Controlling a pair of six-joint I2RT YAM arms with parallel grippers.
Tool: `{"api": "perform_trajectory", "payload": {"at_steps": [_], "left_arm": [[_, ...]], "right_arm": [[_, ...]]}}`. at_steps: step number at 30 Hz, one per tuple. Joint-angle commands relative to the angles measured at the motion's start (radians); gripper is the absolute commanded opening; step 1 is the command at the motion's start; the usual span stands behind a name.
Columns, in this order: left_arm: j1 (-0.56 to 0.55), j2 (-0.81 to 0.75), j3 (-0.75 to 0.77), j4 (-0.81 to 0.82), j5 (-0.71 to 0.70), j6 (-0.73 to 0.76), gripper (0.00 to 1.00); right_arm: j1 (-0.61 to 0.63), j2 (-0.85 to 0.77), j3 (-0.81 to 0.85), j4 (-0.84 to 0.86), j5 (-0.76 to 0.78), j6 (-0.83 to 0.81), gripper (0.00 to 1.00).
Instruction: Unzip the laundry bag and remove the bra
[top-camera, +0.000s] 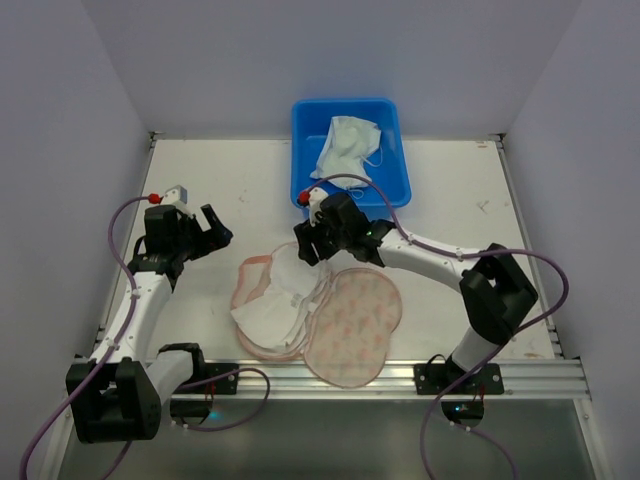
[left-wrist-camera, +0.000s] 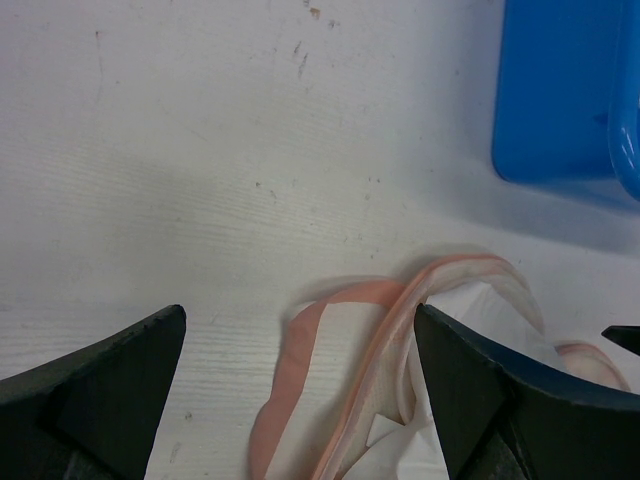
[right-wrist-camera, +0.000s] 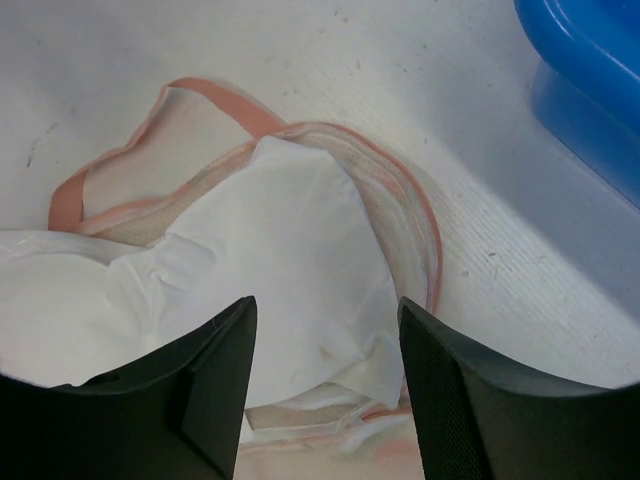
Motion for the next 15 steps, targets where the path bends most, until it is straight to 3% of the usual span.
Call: {"api": "perform_trajectory", "payload": {"at_steps": [1, 3, 10, 15], "left_arm": [[0.012, 0.001, -0.004, 0.034, 0.02, 0.024, 1.0], [0.011, -0.001, -0.005, 0.034, 0.02, 0.024, 1.0], [0.011, -0.001, -0.005, 0.034, 0.026, 0.024, 1.0], [0.011, -0.004, -0.005, 0.032, 0.024, 0.025, 1.0]], "right_arm": [[0.003, 0.041, 0.068, -0.033, -0.08, -0.048, 0.6], [0.004, 0.072, 0.076, -0.039, -0.09, -0.051, 0.55], [0.003, 0.185, 0.065, -0.013, -0.105, -0.059, 0.53], [0.003, 0.21, 0.045, -0.022, -0.059, -0.058, 0.59]]}}
